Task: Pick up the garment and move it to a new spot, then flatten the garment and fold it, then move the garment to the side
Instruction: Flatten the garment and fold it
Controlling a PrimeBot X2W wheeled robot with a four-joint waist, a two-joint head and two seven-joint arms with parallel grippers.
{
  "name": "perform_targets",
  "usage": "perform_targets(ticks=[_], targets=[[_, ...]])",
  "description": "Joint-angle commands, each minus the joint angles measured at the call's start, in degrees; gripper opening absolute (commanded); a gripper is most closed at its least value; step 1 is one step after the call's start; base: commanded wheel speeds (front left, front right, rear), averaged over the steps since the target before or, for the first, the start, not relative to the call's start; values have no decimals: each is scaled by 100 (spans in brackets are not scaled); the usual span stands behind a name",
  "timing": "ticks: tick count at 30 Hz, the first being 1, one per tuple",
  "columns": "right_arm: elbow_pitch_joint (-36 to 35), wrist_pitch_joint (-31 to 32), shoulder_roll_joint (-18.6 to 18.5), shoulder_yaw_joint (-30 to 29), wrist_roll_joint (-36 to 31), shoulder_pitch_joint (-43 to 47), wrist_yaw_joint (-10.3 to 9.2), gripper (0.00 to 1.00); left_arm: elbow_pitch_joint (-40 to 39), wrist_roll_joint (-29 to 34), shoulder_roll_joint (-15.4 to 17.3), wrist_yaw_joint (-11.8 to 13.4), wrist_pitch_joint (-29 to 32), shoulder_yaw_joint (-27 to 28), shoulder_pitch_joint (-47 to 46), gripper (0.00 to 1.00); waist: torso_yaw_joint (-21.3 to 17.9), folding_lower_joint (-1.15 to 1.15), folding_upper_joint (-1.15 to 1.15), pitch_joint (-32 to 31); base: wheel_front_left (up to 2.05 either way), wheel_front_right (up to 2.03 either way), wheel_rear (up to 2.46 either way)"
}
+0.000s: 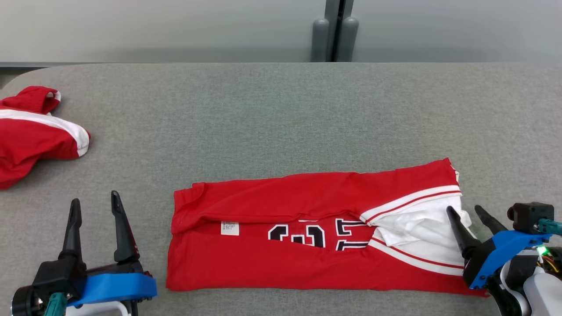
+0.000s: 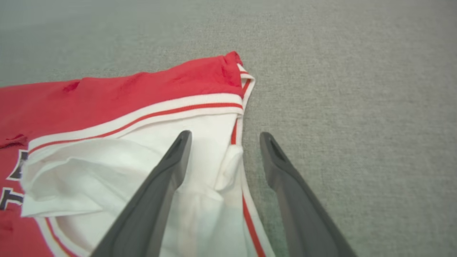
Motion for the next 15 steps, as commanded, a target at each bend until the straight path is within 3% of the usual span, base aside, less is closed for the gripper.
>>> perform_targets(ticks=[1, 9, 10, 11, 12, 13, 14, 15], targets=[[102, 57, -20, 1, -87, -97, 1, 100, -50, 91, -58, -53, -14, 90, 57, 100, 40, 0, 0, 19, 0, 0, 0], [627, 377, 7, 212, 25, -130, 1, 100, 15, 512, -308, -278, -14, 416, 230, 100, 120, 0, 0, 38, 0, 0, 0], [684, 469, 11, 252, 71, -105, 1, 91, 24, 545, -319, -301, -15, 435, 237, 100, 120, 0, 0, 37, 0, 0, 0], [737, 538, 3, 299, 107, -99, 2, 56, 33, 582, -332, -319, -15, 444, 241, 100, 122, 0, 0, 36, 0, 0, 0], [768, 564, -5, 335, 141, -113, 2, 40, 37, 607, -345, -320, -15, 446, 237, 100, 125, 0, 0, 34, 0, 0, 0], [779, 562, -17, 371, 172, -128, 2, 11, 50, 630, -358, -336, -15, 448, 226, 100, 131, 0, 0, 30, 0, 0, 0], [745, 508, -14, 406, 216, -149, 2, 0, 60, 661, -366, -353, -15, 450, 213, 100, 132, 0, 0, 22, 0, 0, 0], [699, 430, -15, 399, 280, -182, 1, 0, 66, 693, -372, -359, -15, 457, 204, 100, 126, 0, 0, 10, 0, 0, 0]])
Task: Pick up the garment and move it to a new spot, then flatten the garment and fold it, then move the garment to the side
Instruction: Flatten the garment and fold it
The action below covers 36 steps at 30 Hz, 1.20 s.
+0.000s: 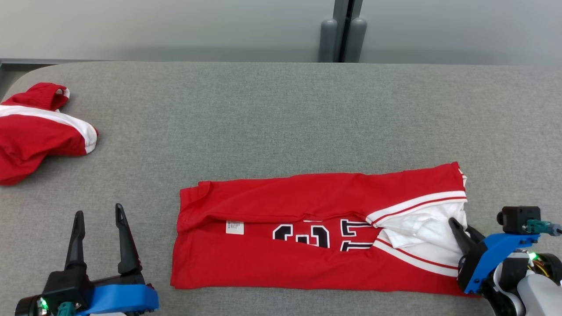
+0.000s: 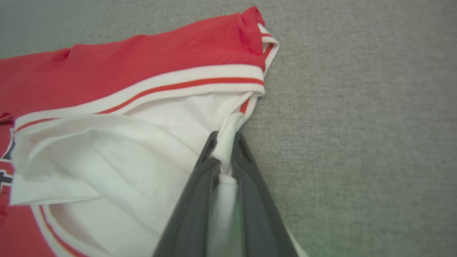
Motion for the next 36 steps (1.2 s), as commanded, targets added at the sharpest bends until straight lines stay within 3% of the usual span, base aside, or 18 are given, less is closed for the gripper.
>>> perform_targets(ticks=[1, 17, 27, 36], targets=[[36, -45, 50, 50, 98, 0, 1, 0, 38, 86, -11, -24, -15, 1, 3, 100, -19, 0, 0, -29, 0, 0, 0], [170, -128, -852, -632, 276, 257, 0, 0, 217, 270, -29, 40, -15, -38, 234, 100, -295, 0, 0, -412, 0, 0, 0], [-1058, 108, -472, -267, 349, 241, 1, 0, 301, 300, -34, -32, -14, 42, 221, 100, -485, 0, 0, -453, 0, 0, 0], [-2461, 567, 4, 459, 211, 191, 1, 0, 264, 319, -36, -14, -15, -7, 113, 100, -465, 0, 0, -353, 0, 0, 0]])
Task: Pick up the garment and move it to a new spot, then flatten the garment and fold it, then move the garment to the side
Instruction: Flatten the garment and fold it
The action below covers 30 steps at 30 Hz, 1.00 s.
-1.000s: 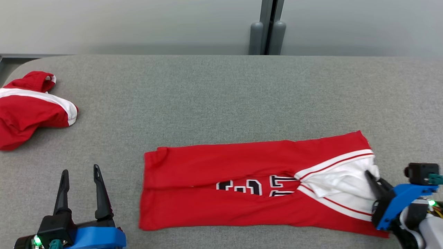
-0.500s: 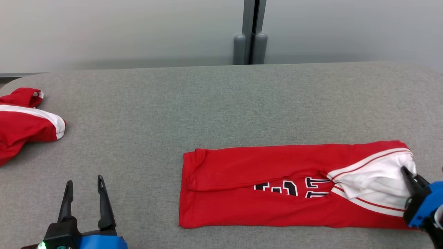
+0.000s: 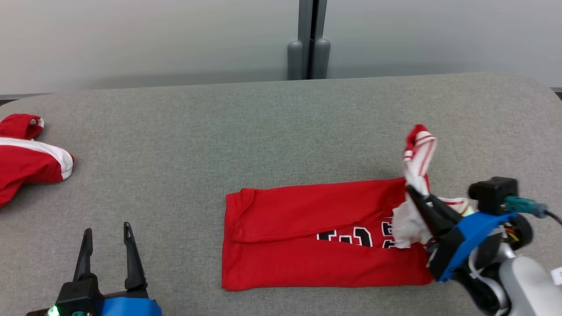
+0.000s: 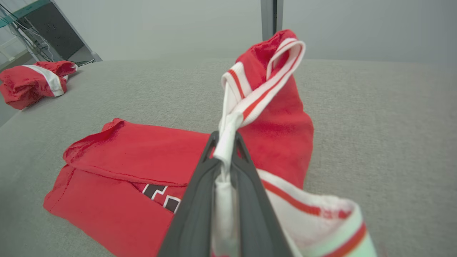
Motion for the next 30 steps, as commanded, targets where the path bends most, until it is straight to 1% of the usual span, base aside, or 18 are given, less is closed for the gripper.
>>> perform_targets(ticks=[1, 4, 5, 8, 13, 17, 21, 26, 27, 28, 29, 30], targets=[[-193, 62, 122, 145, -57, -87, 1, 0, -35, 9, -7, 22, -13, -54, -116, 100, 45, 0, 0, 41, 0, 0, 0], [-378, 153, 335, 449, -65, -146, 1, 0, -37, 9, -7, 47, -14, -80, -144, 100, 90, 0, 0, 85, 0, 0, 0], [-378, 153, 335, 449, -65, -146, 1, 0, -37, 9, -7, 47, -14, -80, -144, 100, 90, 0, 0, 85, 0, 0, 0], [-398, 191, 595, 725, -13, -266, 1, 0, 30, -3, -8, -14, -14, -61, -204, 100, 155, 0, 0, 112, 0, 0, 0], [-185, 86, 1093, 1141, 2, -494, 1, 0, 101, -43, -8, -11, -14, -96, -288, 100, 259, 0, 0, 132, 0, 0, 0], [126, -21, 1373, 1465, 20, -706, 1, 0, 124, -54, -8, -12, -14, -172, -357, 100, 347, 0, 0, 180, 0, 0, 0], [467, -159, 1535, 1776, 112, -902, 2, 0, 138, -80, -7, -2, -14, -234, -404, 100, 429, 0, 0, 247, 0, 0, 0], [940, -408, 1598, 2011, 230, -1100, 1, 0, 183, -105, -8, 4, -14, -264, -491, 100, 506, 0, 0, 300, 0, 0, 0], [1031, -473, 1601, 2045, 255, -1131, 1, 11, 186, -110, -8, 7, -14, -269, -492, 100, 513, 0, 0, 310, 0, 0, 0], [1100, -518, 1605, 2122, 332, -1156, 2, 69, 188, -115, -9, 11, -13, -278, -490, 100, 518, 0, 0, 317, 0, 0, 0], [1158, -563, 1608, 2189, 420, -1180, 2, 100, 196, -119, -9, 16, -14, -283, -485, 100, 522, 0, 0, 323, 0, 0, 0], [1188, -661, 1601, 2220, 476, -1227, 1, 100, 202, -122, -8, 14, -13, -288, -482, 100, 523, 0, 0, 327, 0, 0, 0]])
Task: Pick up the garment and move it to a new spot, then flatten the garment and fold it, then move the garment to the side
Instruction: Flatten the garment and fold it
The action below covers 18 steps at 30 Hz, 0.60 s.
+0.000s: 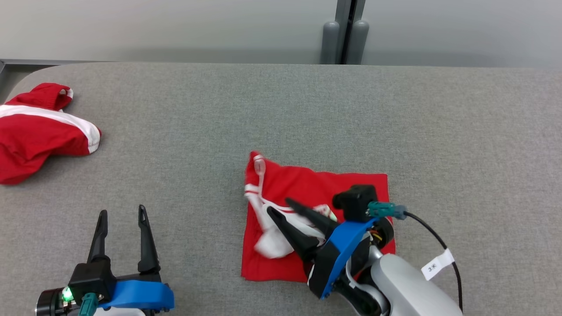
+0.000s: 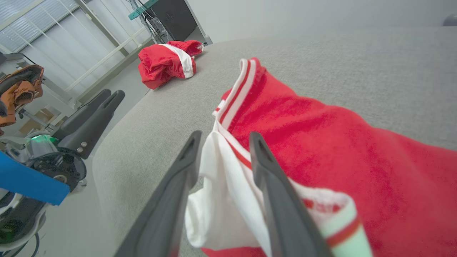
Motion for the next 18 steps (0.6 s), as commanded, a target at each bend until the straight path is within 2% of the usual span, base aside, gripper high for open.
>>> perform_targets(ticks=[1, 6, 13, 18], targets=[[9, -158, -5, -14, 72, -163, 1, 100, 6, -15, -8, 22, -15, 12, -69, 100, -5, 0, 0, 2, 0, 0, 0], [37, -876, -8, -305, -68, -380, 1, 100, 0, 29, -8, 18, -15, 76, -17, 100, -98, 0, 0, -56, 0, 0, 0], [-15, -1589, -486, -1149, -368, -176, 1, 100, 14, 120, -7, -61, -14, 133, 29, 100, -234, 0, 0, -194, 0, 0, 0], [34, -1792, -790, -1680, -561, 218, 1, 100, -9, 171, -8, -96, -15, 168, 40, 100, -301, 0, 0, -278, 0, 0, 0]])
